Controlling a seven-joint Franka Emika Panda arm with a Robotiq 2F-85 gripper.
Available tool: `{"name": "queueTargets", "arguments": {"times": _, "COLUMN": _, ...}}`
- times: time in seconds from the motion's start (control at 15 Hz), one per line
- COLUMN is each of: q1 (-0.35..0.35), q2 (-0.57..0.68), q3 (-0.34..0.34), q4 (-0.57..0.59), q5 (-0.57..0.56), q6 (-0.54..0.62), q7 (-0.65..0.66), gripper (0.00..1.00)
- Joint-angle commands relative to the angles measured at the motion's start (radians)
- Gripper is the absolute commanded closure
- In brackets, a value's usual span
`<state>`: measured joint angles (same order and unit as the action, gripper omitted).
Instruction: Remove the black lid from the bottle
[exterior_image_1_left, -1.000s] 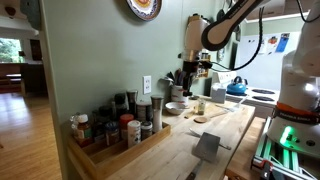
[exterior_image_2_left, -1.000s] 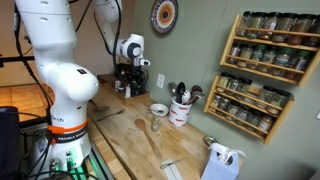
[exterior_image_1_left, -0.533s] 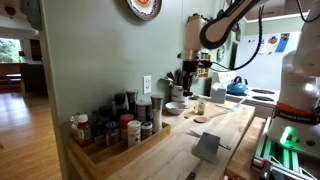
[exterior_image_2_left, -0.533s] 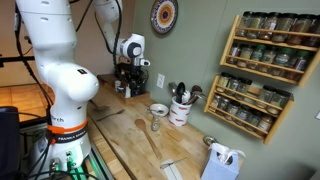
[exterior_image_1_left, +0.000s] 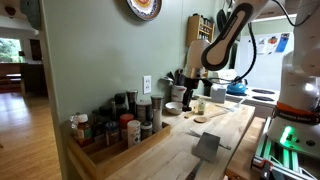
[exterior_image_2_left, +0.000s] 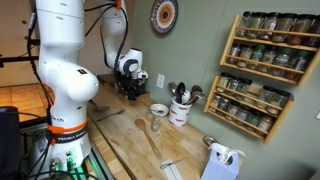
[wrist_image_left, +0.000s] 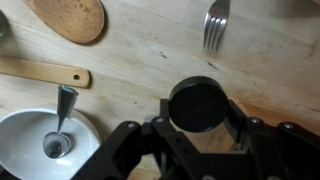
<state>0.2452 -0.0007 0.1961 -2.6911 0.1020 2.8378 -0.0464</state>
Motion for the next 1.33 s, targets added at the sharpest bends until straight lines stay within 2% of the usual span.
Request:
{"name": "queueTargets", "arguments": {"times": 0.0, "q1": -0.010, "q2": 0.118, "q3": 0.004, "q4": 0.009, "q5": -0.052, "q6": 0.143, "q7": 0.058, "gripper": 0.69}}
{"name": "queueTargets", "arguments": {"times": 0.07, "q1": -0.005, "q2": 0.143, "q3": -0.006, "q4": 0.017, "q5": -0.085, "q6": 0.168, "q7": 0.092, "gripper": 0.69}}
{"name": "queueTargets", "arguments": {"times": 0.33, "q1": 0.096, "q2": 0.221, "q3": -0.146, "q4": 0.088, "q5": -0.285, "q6": 0.173, "q7": 0.270, "gripper": 0.69}}
{"name": "queueTargets", "arguments": {"times": 0.47, "q1": 0.135, "q2": 0.259, "q3": -0.188, "q4": 0.135, "q5": -0.329, "q6": 0.173, "q7": 0.332, "gripper": 0.69}}
{"name": "queueTargets", "arguments": {"times": 0.73, "q1": 0.197, "q2": 0.343, "q3": -0.225, "q4": 0.209, "q5": -0.334, "q6": 0.191, "q7": 0.406, "gripper": 0.69}}
{"name": "queueTargets", "arguments": {"times": 1.27, "q1": 0.184, "q2": 0.430, "q3": -0.200, "q4": 0.240, "q5": -0.290, "q6": 0.267, "q7": 0.423, "gripper": 0.69}}
